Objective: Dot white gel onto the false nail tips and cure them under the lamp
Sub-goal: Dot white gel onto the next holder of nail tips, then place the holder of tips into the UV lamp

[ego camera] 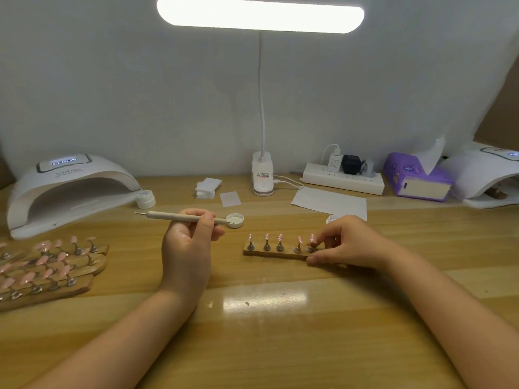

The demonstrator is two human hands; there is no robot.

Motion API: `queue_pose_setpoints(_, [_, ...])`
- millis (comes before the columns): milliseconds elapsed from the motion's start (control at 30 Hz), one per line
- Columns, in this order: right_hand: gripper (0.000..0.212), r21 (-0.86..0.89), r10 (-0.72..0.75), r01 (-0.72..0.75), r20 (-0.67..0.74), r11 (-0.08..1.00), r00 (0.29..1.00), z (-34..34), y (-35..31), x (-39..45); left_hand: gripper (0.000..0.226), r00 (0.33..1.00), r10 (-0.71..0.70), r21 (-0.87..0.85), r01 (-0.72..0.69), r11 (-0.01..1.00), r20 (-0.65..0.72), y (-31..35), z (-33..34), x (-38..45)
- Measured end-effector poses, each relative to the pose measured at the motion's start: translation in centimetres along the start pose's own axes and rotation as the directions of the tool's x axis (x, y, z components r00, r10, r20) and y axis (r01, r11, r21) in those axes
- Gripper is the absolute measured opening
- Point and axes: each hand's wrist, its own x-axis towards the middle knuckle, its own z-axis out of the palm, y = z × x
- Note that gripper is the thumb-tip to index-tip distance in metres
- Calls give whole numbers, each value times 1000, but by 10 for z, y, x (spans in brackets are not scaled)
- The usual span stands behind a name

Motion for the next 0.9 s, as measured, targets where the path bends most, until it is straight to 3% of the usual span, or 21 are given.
queue_pose_setpoints(100, [27,100,-52,58,-58,993,997,9,-7,0,10,997,-67,-74,64,995,-40,5,0,1])
queue_pose_setpoints(267, [20,295,-53,105,-177,950,983,7,-17,-6,19,973,-224,-312,194,930,-62,23,3,4])
queue_pose_setpoints(367, [28,363,-5,105,-266,926,964,-16,-7,-23,17,974,-227,-397,214,892,15,38,11,4])
queue_pose_setpoints(500, [36,318,111,37,-435,947,894,-55,31,-60,16,941,-249,-428,326,843,227,49,41,6])
queue_pose_setpoints(600, [24,331,257,-81,-534,940,806,-80,77,-90,26,843,-306,-400,490,774,442,54,84,-4])
queue_pose_setpoints(700, [25,320,376,-213,-635,923,675,-100,123,-119,11,673,-354,-329,668,667,649,59,140,-26])
queue_pose_setpoints(800, [30,349,472,-321,-707,880,526,-118,160,-141,14,531,-367,-241,762,602,763,55,202,-52])
queue_pose_setpoints(900, [30,382,538,-401,-731,833,421,-133,191,-152,14,487,-352,-192,763,617,800,47,257,-66])
